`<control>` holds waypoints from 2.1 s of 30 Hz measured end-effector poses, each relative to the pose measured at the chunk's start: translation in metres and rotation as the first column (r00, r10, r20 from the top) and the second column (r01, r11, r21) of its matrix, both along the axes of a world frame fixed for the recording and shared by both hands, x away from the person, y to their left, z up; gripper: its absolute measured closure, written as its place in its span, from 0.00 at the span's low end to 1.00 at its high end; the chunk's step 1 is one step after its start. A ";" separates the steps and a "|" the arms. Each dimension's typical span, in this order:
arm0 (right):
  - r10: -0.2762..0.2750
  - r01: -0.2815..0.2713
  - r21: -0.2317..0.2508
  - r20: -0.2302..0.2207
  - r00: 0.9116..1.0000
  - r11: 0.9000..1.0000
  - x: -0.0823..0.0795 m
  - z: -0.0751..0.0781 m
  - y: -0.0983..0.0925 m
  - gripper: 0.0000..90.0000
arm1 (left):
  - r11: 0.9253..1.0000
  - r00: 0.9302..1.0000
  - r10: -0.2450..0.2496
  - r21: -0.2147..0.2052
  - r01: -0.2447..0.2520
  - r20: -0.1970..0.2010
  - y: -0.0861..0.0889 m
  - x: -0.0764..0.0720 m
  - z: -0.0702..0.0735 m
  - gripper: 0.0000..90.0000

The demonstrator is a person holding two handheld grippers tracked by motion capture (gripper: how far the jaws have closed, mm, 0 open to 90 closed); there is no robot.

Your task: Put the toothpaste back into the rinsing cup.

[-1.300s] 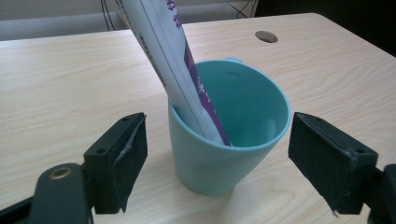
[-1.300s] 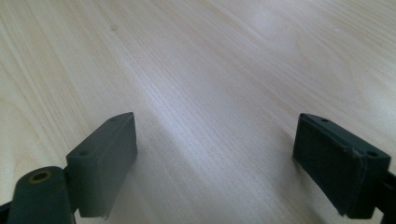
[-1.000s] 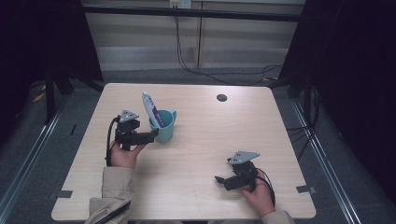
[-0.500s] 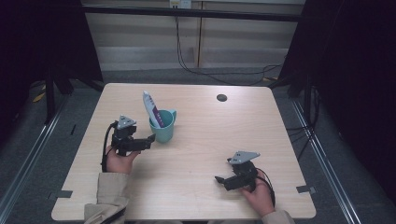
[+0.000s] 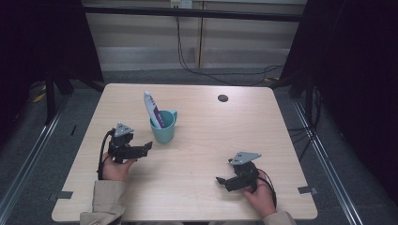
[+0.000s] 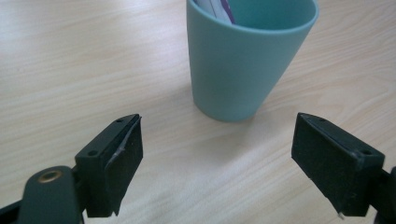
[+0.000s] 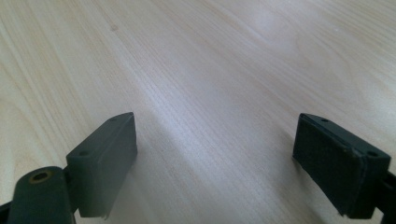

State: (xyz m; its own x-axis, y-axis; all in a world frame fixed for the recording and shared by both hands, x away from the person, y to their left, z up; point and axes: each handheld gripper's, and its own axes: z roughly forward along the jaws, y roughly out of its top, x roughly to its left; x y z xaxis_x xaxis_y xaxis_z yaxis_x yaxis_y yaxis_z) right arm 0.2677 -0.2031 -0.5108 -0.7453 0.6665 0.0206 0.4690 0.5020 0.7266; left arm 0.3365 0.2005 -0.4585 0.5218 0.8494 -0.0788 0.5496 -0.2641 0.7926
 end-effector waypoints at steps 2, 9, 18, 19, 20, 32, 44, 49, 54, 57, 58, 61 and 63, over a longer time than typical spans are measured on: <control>0.000 0.000 0.000 0.000 1.000 1.000 0.000 0.000 0.000 0.14 | 1.000 1.000 0.001 0.000 -0.001 -0.002 0.001 -0.001 -0.002 0.18; 0.000 0.000 0.000 0.000 1.000 1.000 0.000 0.000 0.000 0.14 | 1.000 1.000 0.002 0.003 -0.002 -0.020 0.005 -0.007 -0.012 0.18; 0.000 0.000 0.000 0.000 1.000 1.000 0.000 0.000 0.000 0.14 | 1.000 0.999 0.001 0.014 -0.001 -0.049 0.010 -0.014 -0.027 0.19; 0.000 0.000 0.000 0.000 1.000 1.000 0.000 0.000 0.000 0.14 | 1.000 0.998 0.003 0.017 -0.002 -0.056 0.011 -0.015 -0.028 0.19; 0.000 0.000 0.000 0.000 1.000 1.000 0.000 0.000 0.000 0.14 | 1.000 0.998 0.003 0.015 -0.002 -0.057 0.011 -0.016 -0.030 0.19; 0.000 0.000 0.000 0.000 1.000 1.000 0.000 0.000 0.000 0.14 | 0.999 0.998 -0.005 0.043 0.008 -0.070 0.016 -0.024 -0.040 0.19; 0.000 0.000 0.000 0.000 1.000 1.000 0.000 0.000 0.000 0.14 | 0.997 0.997 -0.003 0.080 0.009 -0.081 0.016 -0.028 -0.048 0.19; 0.000 0.000 0.000 0.000 1.000 1.000 0.000 0.000 0.000 0.14 | 0.995 0.997 -0.010 0.101 0.017 -0.073 0.015 -0.029 -0.049 0.19; 0.000 0.000 0.000 0.000 1.000 1.000 0.000 0.000 0.000 0.14 | 0.995 0.998 -0.005 0.102 0.012 -0.062 0.014 -0.031 -0.050 0.18; 0.000 0.000 0.000 0.000 1.000 1.000 0.000 0.000 0.000 0.14 | 0.995 0.998 -0.007 0.104 0.013 -0.060 0.014 -0.031 -0.050 0.18; 0.000 0.000 0.000 0.000 1.000 1.000 0.000 0.000 0.000 0.14 | 0.994 0.998 -0.006 0.105 0.012 -0.059 0.014 -0.031 -0.050 0.18; 0.000 0.000 0.000 0.000 1.000 1.000 0.000 0.000 0.000 0.14 | 0.995 0.998 -0.004 0.103 0.010 -0.059 0.014 -0.031 -0.050 0.17; 0.000 0.000 0.000 0.000 1.000 1.000 0.000 0.000 0.000 0.14 | 0.995 0.998 -0.005 0.103 0.012 -0.060 0.014 -0.031 -0.050 0.17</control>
